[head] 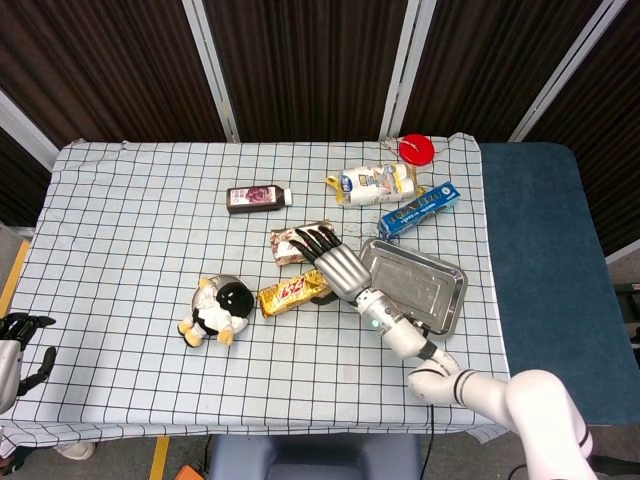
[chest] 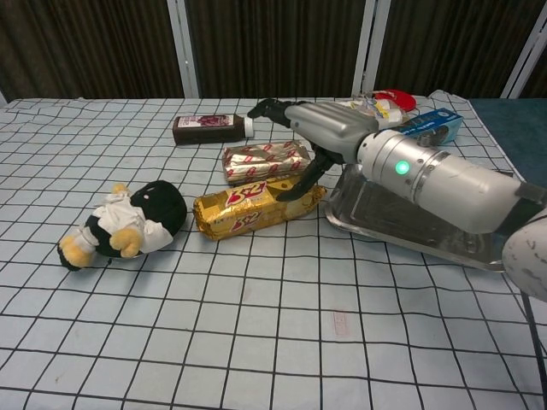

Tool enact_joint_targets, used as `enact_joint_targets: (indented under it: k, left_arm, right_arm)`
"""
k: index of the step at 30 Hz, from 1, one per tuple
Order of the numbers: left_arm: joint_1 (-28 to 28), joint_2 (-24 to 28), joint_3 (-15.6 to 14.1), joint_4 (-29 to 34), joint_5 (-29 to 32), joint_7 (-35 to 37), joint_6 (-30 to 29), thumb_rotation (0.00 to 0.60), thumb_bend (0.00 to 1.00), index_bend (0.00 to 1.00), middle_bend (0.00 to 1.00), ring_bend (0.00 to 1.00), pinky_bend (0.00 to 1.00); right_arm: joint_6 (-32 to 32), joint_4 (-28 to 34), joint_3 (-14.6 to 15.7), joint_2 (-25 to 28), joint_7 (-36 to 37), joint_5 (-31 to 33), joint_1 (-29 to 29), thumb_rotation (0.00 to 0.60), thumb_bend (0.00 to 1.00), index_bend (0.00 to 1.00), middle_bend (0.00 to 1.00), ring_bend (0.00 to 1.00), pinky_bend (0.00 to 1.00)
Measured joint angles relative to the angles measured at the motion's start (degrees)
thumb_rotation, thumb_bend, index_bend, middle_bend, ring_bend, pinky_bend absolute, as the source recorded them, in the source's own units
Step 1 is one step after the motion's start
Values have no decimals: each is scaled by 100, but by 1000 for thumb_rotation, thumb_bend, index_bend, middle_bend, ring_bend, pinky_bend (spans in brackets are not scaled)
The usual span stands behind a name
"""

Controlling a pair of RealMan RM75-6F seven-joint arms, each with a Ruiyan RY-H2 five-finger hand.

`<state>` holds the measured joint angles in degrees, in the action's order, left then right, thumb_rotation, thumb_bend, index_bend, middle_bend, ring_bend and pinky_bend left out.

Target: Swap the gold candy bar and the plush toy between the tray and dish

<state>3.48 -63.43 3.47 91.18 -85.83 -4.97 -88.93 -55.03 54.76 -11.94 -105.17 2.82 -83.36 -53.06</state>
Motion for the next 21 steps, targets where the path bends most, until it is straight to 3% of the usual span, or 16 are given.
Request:
enact_joint_targets:
  k: [7, 13, 16, 21]
  left_arm:
    - [-4, -19, 5, 16, -9, -59, -23, 600, 442, 319, 360, 244, 286]
    - [-3, -85, 26, 67, 9, -200, -50, 600, 446, 279, 338, 243, 284]
    - [12, -123, 28, 109, 33, -291, -12, 600, 446, 236, 306, 234, 284]
    - [106, -152, 32, 268, 131, -405, 232, 600, 445, 118, 169, 127, 279]
  right_arm:
    - [-590, 1344, 213, 1022, -824, 117, 729, 600, 153, 22, 0, 0, 72]
    - [-1744, 3096, 639, 2627, -1421, 154, 1993, 600, 103, 13, 0, 0, 45]
    - [-2397, 3347, 913, 3284, -1438, 63, 2666, 600, 84, 0, 0, 0, 20]
    - [-3002, 3359, 1203, 3730, -1712, 48, 3402, 600, 69, 0, 0, 0, 7]
